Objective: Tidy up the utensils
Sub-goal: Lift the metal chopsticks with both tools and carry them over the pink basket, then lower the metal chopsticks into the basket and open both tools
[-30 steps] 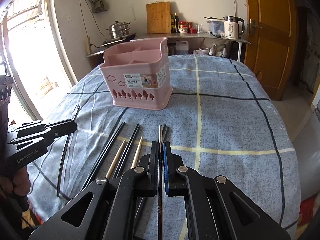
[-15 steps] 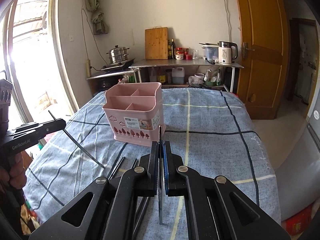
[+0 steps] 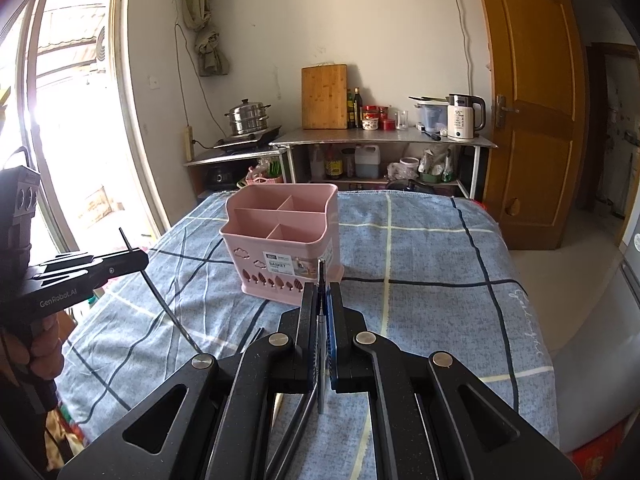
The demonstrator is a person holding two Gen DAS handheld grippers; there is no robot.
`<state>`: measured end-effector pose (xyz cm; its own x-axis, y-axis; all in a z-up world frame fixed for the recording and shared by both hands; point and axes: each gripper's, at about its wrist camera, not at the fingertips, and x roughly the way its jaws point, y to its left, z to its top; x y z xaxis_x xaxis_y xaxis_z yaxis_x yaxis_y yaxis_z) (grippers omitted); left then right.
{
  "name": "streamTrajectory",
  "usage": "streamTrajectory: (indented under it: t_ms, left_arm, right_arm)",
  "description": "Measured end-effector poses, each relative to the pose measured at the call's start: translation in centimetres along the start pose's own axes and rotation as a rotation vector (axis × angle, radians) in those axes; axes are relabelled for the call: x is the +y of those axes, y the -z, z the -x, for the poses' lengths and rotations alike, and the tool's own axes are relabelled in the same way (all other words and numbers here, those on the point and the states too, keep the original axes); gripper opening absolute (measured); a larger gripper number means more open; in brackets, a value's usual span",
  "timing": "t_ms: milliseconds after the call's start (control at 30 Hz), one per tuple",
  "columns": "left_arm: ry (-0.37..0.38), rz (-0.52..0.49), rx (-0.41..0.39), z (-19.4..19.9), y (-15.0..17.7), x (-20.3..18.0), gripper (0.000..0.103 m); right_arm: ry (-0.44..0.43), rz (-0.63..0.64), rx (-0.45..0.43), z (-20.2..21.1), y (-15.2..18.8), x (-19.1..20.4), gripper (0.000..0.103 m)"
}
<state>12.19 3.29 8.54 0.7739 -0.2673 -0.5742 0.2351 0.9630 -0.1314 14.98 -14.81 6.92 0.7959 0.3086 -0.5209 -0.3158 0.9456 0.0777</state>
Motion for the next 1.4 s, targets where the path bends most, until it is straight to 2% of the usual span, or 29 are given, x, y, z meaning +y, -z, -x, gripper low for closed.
streamTrajectory:
  t_ms: [333,633,933,1233,1400]
  left_arm:
    - [0.001,-0.029,-0.031,0.7,-2.8,-0.3,0.005]
    - [0.027,-0.016,-0.099,0.8,-8.0,0.6,0.005]
    - [0.005,0.033,-0.142,-1.4,-12.4,3.0,0.005]
    - [-0.017,0.067,-0.125,-5.1,-13.3,5.4,0.005]
    - [-0.016,0.076,-0.075,-7.4,-11.8,6.1,0.005]
  right_arm:
    - [-0.046,0.042,-0.038,0.0,-2.7,1.6,0.004]
    - [-0.101,0.05,-0.107,-1.2,-7.3,3.0,0.004]
    - [-0.143,0.006,-0.171,-4.2,-12.0,3.5,0.004]
    - [-0.167,-0.018,-0.175,-8.6,-13.5,4.2,0.004]
    - [-0.174,-0.023,-0.107,-11.9,-12.0,4.4,0.004]
